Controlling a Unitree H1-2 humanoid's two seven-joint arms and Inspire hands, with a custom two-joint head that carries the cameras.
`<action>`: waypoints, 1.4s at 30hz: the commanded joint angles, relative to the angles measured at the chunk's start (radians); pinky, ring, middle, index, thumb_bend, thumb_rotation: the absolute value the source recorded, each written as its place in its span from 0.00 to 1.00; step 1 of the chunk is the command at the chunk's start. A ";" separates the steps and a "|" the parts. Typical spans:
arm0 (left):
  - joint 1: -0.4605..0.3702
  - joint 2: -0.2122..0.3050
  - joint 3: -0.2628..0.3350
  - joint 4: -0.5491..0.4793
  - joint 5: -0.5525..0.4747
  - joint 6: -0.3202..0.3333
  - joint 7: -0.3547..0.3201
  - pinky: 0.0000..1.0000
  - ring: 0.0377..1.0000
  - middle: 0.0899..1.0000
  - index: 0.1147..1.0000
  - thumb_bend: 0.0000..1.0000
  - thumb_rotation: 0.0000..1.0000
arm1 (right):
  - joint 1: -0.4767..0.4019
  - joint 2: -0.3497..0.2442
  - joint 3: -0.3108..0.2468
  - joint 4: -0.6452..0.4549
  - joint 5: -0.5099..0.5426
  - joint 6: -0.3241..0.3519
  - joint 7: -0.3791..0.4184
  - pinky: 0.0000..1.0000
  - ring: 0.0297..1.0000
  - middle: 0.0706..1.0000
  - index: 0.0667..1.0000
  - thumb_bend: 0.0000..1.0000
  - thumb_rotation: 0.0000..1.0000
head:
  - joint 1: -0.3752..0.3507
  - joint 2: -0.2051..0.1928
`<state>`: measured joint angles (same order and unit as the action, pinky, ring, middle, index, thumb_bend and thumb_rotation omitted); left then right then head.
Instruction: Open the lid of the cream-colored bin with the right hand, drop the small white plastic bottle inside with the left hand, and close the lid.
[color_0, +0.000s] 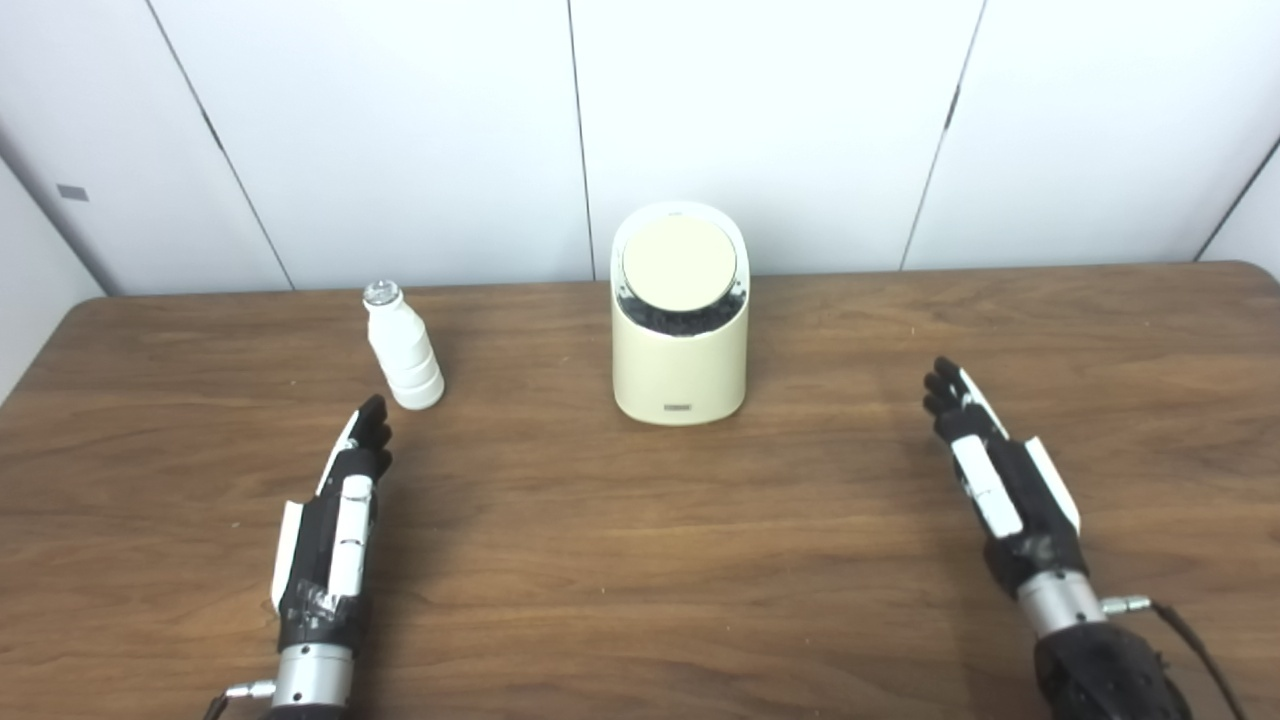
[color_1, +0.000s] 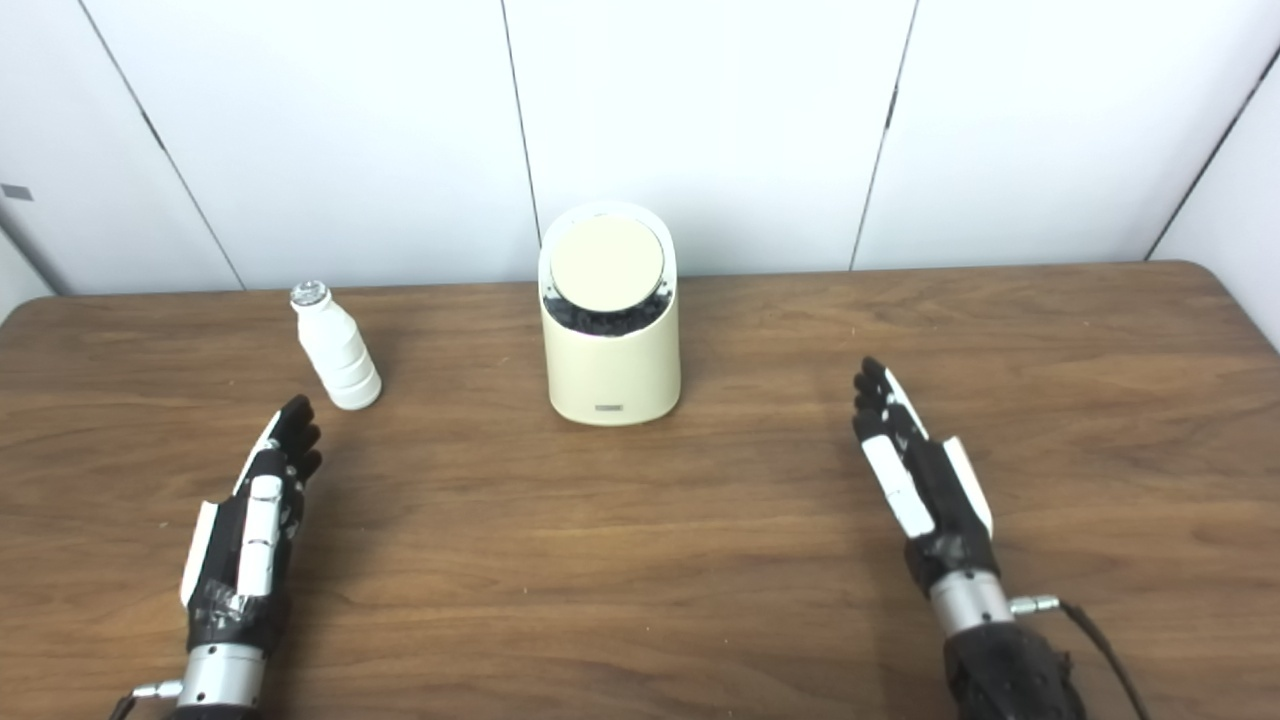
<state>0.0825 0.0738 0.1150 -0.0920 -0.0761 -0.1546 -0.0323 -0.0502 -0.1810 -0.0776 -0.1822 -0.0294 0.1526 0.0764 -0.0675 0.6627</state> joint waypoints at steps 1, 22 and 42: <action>0.005 -0.019 -0.010 0.038 -0.001 -0.009 0.008 0.99 0.98 0.97 0.95 0.46 0.91 | -0.078 -0.015 0.014 -0.052 -0.013 0.015 0.009 0.97 0.94 0.96 0.96 0.70 0.81 | -0.001 -0.001; 0.021 -0.043 -0.022 0.013 0.045 0.007 0.026 0.99 0.98 0.96 0.95 0.34 0.84 | -0.490 -0.061 0.236 0.036 -0.319 0.257 0.042 0.86 0.93 0.94 0.95 0.76 0.54 | -0.003 -0.008; 0.029 -0.057 -0.031 0.007 0.029 0.005 0.021 1.00 0.99 0.97 0.95 0.32 0.85 | -0.701 -0.042 0.332 0.245 -0.451 0.235 0.052 0.79 0.89 0.92 0.93 0.81 0.40 | 0.003 -0.007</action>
<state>0.0884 0.0410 0.1020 -0.1086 -0.0263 -0.1345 -0.0078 -0.6894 -0.2241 0.2544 0.0759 -0.4632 0.4252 0.1397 -0.0629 0.6550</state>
